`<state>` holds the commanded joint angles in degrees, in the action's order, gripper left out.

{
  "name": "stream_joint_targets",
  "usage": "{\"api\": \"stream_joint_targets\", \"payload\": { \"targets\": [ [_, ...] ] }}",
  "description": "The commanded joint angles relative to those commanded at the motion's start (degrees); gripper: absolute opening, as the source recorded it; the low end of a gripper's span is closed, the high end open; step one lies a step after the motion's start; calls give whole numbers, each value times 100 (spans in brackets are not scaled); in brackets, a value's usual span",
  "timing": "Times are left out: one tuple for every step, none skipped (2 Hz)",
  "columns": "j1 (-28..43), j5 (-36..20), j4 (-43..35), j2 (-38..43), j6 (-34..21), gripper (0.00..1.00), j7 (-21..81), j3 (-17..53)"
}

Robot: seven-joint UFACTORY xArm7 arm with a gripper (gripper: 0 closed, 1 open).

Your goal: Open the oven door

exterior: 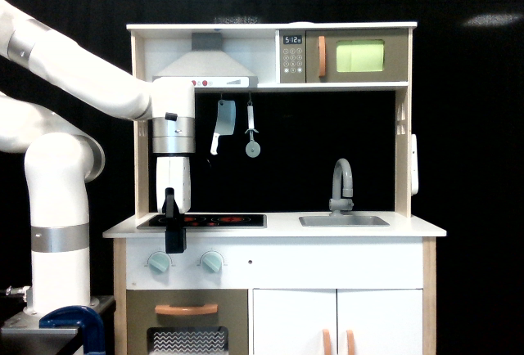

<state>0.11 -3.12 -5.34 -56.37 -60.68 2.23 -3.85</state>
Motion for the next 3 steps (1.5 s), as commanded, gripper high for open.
{"api": "stream_joint_targets", "payload": {
  "targets": [
    [108,12,61,-267,-4,100,22,-30],
    [220,168,-167,422,667,100,497,120],
    [433,404,-603,1052,1520,100,2104,962]
  ]
}}
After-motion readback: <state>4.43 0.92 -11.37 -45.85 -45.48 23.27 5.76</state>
